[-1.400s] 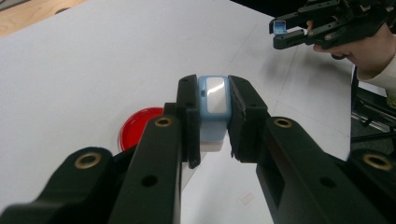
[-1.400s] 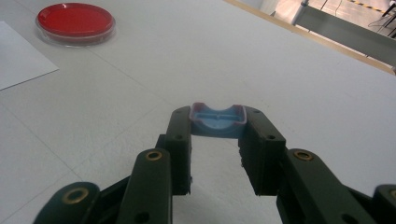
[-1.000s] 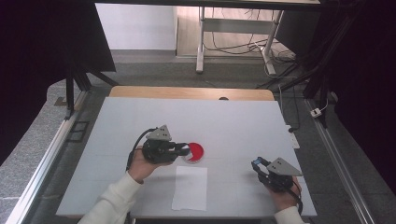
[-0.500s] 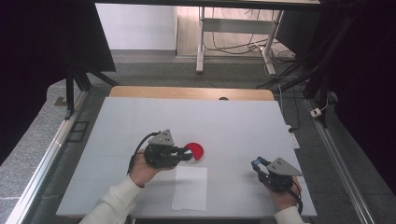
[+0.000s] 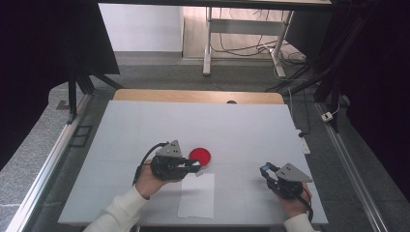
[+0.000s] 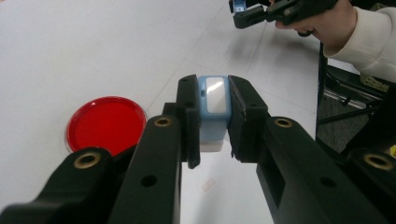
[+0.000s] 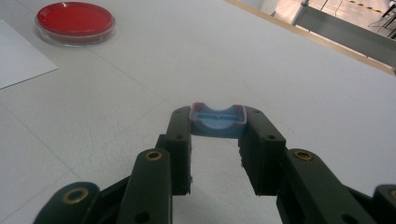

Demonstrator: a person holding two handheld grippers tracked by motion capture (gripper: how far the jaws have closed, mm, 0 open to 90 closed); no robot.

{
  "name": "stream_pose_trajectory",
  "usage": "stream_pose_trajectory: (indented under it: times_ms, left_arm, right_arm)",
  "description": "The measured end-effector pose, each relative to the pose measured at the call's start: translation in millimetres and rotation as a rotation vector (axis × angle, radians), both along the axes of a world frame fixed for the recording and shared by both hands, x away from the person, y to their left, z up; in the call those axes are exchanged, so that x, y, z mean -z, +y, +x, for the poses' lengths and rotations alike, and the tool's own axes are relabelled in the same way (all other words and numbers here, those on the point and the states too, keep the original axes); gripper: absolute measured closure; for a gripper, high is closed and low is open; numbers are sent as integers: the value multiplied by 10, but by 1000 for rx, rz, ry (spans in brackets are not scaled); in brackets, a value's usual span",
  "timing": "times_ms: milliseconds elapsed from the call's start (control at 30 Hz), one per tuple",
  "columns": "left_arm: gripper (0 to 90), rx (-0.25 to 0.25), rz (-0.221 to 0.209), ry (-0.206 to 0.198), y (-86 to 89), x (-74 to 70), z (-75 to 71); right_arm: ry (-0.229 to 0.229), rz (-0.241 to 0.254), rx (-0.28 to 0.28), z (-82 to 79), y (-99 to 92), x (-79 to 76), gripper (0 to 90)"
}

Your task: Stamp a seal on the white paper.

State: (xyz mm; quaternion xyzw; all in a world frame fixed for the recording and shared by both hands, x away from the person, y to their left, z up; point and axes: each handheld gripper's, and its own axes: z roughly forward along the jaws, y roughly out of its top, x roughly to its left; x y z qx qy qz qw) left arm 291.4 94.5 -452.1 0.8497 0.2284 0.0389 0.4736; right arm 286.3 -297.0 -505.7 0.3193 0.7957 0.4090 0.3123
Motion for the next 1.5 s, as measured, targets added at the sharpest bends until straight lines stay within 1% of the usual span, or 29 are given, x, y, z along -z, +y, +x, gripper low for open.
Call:
stream_pose_trajectory:
  times_ms: [233,533,867,1100,1167,1300,1500]
  left_arm:
    - [749,18,22,9,-33,79,-47]
    - [750,24,32,23,-49,159,-90]
    - [750,33,53,44,-59,263,-111]
    - [750,36,83,47,-82,337,-120]
    - [750,34,93,43,-90,350,-122]
    - [750,30,95,43,-105,382,-116]
    - [751,25,108,44,-125,431,-100]
  right_arm:
    - [0,1,1,0,0,0,651]
    - [-1,1,1,-1,3,0,651]
    - [2,-4,2,4,0,4,651]
    - [4,-8,2,3,4,5,651]
    - [2,-3,1,5,4,8,651]
    - [3,-14,5,2,5,5,651]
    - [3,-11,-1,6,11,12,651]
